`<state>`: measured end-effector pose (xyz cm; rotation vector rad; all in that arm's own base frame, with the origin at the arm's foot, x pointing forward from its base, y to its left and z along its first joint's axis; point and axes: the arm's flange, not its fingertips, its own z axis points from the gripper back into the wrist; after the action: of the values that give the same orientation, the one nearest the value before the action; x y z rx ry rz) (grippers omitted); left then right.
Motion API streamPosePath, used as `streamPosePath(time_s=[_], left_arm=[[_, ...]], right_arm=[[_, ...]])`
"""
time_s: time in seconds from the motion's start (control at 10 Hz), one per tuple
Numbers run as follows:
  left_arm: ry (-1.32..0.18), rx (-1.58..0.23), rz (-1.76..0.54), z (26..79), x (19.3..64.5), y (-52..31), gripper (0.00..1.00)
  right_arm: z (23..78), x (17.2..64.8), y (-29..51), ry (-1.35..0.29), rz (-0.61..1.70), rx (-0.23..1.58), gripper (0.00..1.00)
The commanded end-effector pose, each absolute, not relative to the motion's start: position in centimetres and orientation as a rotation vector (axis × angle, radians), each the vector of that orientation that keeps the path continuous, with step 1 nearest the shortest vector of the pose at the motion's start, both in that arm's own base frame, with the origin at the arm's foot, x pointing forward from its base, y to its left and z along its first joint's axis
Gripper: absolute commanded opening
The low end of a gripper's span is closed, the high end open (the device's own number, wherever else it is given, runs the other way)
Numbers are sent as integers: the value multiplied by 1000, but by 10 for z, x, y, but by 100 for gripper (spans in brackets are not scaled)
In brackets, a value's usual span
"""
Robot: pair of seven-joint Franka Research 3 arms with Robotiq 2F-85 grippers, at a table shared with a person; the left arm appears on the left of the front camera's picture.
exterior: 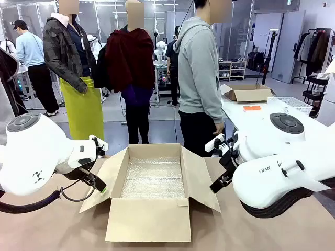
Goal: Pack the glasses set securely to prepare it for shipping.
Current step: Place the Glasses case inside the Package Box.
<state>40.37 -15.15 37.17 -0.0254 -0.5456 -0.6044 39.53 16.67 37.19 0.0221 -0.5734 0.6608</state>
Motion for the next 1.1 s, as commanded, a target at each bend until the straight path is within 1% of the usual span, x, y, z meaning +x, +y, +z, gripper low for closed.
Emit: streamPosePath(time_s=[0.0, 0.9, 1.0], left_arm=[[-546, -25, -605, 372, 404, -152, 100], [-546, -25, -607, 372, 403, -152, 100], [-566, -38, -639, 387, 402, -148, 100]], right_arm=[[372, 395, 167, -573, 661, 22, 100], [372, 395, 167, -573, 661, 22, 100], [372, 395, 166, -573, 662, 21, 100]])
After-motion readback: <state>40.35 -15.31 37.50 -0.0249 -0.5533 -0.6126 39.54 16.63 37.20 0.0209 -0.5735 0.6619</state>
